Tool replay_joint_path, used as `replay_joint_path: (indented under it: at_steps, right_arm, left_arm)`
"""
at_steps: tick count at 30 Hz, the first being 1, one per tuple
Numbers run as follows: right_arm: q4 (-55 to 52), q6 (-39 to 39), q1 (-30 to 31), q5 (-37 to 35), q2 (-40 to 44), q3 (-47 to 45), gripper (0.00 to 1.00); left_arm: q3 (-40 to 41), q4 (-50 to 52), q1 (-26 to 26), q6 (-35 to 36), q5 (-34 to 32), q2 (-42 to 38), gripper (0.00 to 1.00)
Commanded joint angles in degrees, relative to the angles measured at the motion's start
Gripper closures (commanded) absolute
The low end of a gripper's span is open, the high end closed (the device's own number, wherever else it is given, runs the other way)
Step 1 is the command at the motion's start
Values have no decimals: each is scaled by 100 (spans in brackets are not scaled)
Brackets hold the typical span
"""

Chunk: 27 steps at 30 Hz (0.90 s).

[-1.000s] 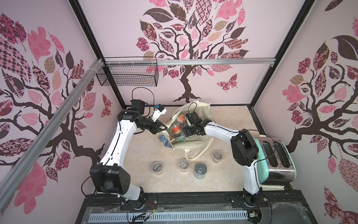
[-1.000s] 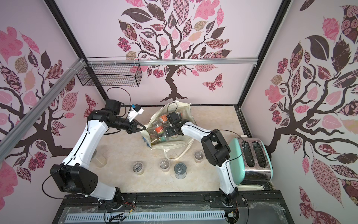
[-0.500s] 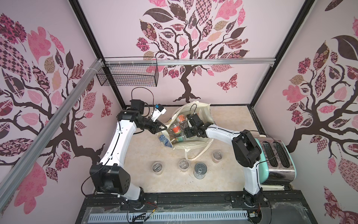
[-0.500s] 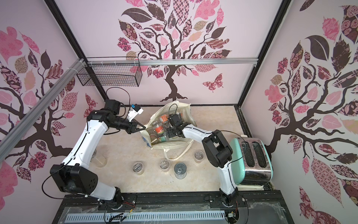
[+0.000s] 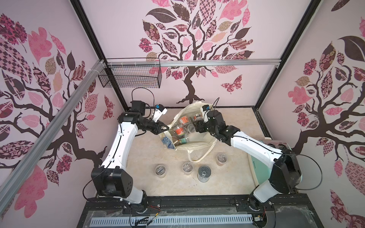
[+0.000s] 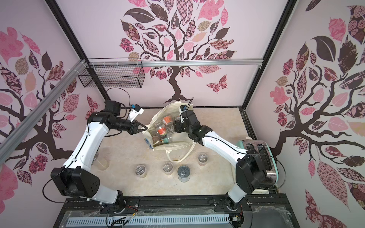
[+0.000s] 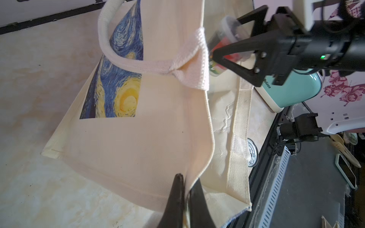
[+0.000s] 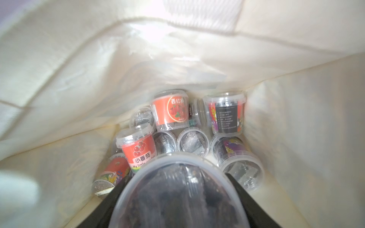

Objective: Take out the seed jars from the canvas bag
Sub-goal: Pick up the seed jar from the canvas bag, then place the seed jar at the center of the board.

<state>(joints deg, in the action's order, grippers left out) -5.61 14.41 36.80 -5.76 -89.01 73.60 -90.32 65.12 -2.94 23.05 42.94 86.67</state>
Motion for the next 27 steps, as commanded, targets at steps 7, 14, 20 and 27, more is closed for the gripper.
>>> replay_joint_path:
  at_steps: [7, 14, 20, 27]
  right_arm:
    - [61, 527, -441, -401, 1539, -797, 31]
    - [-201, 622, -789, -1539, 2320, -1401, 30]
    - [97, 1164, -1463, -1556, 2561, -2347, 31]
    - [959, 1100, -1455, -1314, 1528, -3130, 32]
  left_arm:
    - [142, -416, 63, -482, -279, 60, 100]
    - [37, -433, 71, -646, -348, 156, 100]
    - [3, -399, 74, -602, -273, 113, 100]
    - [5, -369, 79, -541, -227, -12, 100]
